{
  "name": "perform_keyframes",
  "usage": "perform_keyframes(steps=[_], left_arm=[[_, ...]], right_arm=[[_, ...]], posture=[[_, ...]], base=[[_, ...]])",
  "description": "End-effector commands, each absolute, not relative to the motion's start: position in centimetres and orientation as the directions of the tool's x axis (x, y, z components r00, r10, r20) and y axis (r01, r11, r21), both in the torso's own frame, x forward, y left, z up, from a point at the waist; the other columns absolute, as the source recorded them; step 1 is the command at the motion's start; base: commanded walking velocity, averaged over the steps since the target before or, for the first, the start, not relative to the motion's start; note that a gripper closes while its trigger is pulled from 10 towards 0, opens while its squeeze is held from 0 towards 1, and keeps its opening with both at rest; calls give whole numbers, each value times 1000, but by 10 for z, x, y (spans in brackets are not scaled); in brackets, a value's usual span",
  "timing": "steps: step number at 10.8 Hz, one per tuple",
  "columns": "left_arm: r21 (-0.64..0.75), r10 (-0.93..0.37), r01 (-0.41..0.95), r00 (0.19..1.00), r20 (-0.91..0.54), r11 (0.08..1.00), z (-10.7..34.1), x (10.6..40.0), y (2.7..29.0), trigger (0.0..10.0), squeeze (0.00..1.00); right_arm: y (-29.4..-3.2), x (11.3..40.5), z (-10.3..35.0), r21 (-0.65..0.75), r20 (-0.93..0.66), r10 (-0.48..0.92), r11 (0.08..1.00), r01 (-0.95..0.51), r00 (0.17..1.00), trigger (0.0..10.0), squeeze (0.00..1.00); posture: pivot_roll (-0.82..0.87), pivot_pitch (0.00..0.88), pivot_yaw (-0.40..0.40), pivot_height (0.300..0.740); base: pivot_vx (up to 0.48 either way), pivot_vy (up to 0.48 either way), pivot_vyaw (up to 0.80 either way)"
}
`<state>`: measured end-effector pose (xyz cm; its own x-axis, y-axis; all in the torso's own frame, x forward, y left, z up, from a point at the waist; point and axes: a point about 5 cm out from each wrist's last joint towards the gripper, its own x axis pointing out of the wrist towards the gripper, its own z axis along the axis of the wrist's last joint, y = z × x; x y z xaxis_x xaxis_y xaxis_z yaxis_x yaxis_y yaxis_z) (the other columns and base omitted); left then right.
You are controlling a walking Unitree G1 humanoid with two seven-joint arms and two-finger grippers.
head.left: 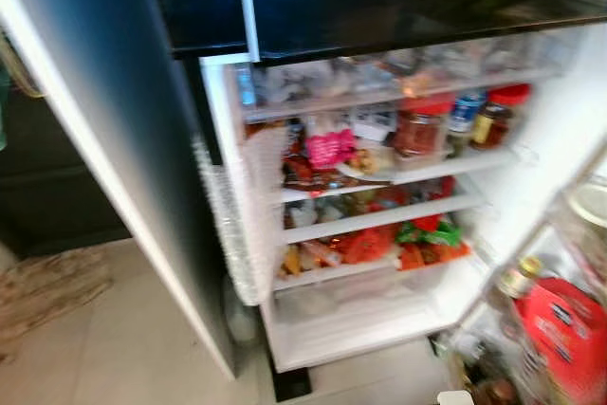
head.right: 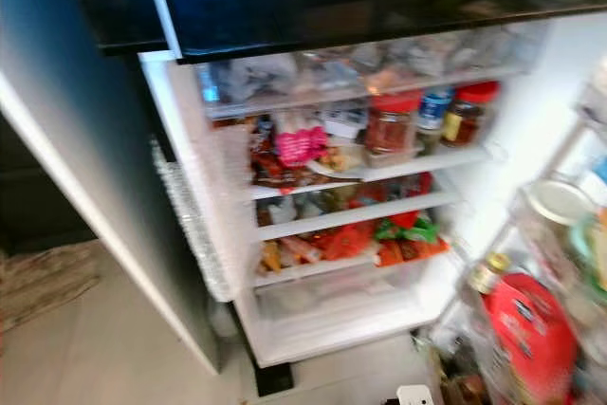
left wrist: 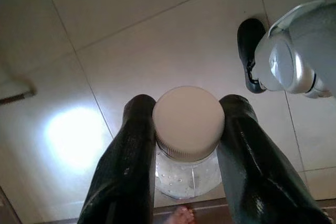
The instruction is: Restocking fridge
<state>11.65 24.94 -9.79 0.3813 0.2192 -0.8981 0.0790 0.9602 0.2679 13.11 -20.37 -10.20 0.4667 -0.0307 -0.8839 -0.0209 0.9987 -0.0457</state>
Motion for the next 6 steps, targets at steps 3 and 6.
perform_keyframes(steps=[3,6], left_arm=[[257,201,103,378,-904,961,-99,115,247,10000,0],[255,203,91,379,-903,963,-99,115,247,10000,0]], right_arm=[[-207,130,-102,-56,-887,-36,998,-31,460,10000,0],[-208,130,-102,-65,-887,-42,997,-35,459,10000,0]], posture=[[-3,0,-7,740],[-3,0,-9,740]], base=[[0,-105,0],[0,0,0]])
